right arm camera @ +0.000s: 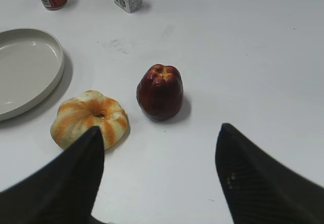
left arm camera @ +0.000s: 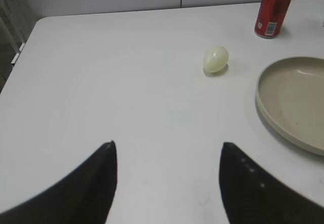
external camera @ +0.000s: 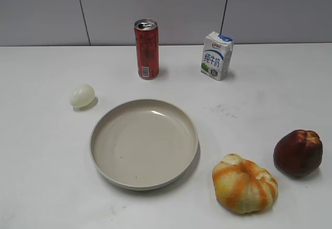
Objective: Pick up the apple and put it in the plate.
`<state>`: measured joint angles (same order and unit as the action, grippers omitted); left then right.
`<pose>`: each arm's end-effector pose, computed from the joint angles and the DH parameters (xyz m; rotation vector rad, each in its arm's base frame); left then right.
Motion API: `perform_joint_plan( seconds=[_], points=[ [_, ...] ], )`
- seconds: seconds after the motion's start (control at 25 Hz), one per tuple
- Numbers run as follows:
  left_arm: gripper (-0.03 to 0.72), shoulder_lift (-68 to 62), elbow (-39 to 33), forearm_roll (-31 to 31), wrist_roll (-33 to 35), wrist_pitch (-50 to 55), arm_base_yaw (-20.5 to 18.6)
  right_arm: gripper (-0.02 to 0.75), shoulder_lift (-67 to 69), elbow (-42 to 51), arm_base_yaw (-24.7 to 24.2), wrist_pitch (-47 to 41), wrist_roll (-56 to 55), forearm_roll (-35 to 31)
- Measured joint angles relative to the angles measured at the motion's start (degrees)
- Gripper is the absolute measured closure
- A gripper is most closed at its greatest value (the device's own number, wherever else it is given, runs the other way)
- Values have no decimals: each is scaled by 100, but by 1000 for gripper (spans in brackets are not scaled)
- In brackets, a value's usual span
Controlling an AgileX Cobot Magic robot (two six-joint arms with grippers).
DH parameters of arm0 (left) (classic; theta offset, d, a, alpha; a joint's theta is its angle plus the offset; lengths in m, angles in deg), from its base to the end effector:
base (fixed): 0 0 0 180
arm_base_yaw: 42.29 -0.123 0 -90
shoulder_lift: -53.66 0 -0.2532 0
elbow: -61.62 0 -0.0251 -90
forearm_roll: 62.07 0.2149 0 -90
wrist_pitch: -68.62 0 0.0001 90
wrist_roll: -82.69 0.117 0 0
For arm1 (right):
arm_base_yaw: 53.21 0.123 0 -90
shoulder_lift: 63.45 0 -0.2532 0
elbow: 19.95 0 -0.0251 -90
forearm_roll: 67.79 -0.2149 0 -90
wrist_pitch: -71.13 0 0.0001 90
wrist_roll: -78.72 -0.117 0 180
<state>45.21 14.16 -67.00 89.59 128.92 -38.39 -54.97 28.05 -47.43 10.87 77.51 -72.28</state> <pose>0.0175 -0.0100 0.2500 0.1946 2.0166 -0.0696 0.0182 0.0098 0.2475 -0.0844 2.0375 0.1702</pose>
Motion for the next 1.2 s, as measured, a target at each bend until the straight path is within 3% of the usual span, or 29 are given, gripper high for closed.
perform_joint_plan(
  seconds=[1.0,1.2],
  points=[
    [201,0,0,0,0,0,0,186,0,0,0,40,6,0],
    [201,0,0,0,0,0,0,186,684,-36,0,107,0,-67]
  ],
)
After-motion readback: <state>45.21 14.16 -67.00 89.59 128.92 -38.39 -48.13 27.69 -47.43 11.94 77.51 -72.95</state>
